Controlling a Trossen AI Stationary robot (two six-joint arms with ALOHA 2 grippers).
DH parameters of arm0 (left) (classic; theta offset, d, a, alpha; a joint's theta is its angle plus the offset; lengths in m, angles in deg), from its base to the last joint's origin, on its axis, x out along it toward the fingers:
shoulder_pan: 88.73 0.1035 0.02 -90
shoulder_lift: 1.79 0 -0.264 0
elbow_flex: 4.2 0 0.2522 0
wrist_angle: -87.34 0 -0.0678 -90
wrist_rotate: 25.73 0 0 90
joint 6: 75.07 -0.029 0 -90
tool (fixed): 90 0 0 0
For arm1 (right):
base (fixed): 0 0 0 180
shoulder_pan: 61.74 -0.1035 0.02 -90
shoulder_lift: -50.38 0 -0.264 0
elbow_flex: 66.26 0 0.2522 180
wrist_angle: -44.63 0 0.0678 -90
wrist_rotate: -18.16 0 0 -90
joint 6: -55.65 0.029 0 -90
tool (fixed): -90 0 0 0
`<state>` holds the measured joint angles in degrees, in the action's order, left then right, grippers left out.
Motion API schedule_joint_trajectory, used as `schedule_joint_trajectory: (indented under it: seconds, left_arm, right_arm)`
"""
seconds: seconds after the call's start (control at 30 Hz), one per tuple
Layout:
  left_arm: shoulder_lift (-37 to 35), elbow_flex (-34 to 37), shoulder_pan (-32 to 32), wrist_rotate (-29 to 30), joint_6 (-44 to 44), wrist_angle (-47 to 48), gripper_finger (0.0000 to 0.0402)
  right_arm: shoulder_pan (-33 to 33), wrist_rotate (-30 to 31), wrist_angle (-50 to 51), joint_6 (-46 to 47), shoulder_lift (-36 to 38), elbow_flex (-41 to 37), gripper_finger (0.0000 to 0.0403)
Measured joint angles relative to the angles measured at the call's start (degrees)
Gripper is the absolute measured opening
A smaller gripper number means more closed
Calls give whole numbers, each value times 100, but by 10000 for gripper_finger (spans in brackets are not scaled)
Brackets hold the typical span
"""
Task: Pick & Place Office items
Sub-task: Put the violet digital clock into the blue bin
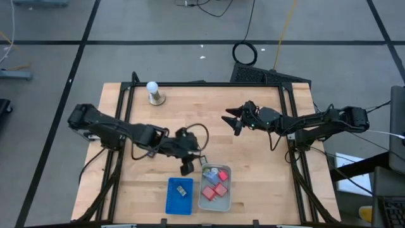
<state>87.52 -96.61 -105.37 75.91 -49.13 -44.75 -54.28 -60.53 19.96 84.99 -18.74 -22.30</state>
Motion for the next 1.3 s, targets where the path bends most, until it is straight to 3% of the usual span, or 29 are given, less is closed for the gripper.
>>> schedule_joint_trajectory:
  seconds: [0.4,0.67,0.93,1.1,1.3]
  left_arm:
    - [-639,2,35,-320,2454,2001,128]
    - [-740,2,105,-720,3448,3775,198]
    - [-771,4,103,-711,4031,4377,258]
    - [-766,4,105,-607,4216,4461,268]
    - [-766,56,176,-489,4334,4774,269]
  right_arm:
    - [-7,-865,-134,-348,0,1,265]
    - [-7,-1208,-339,-606,2,-1,265]
    - [-109,-1918,-467,-703,707,-1,265]
    - [-366,-1763,202,-1230,1600,-1,265]
    - [-565,-1685,1902,-1517,2308,-1,265]
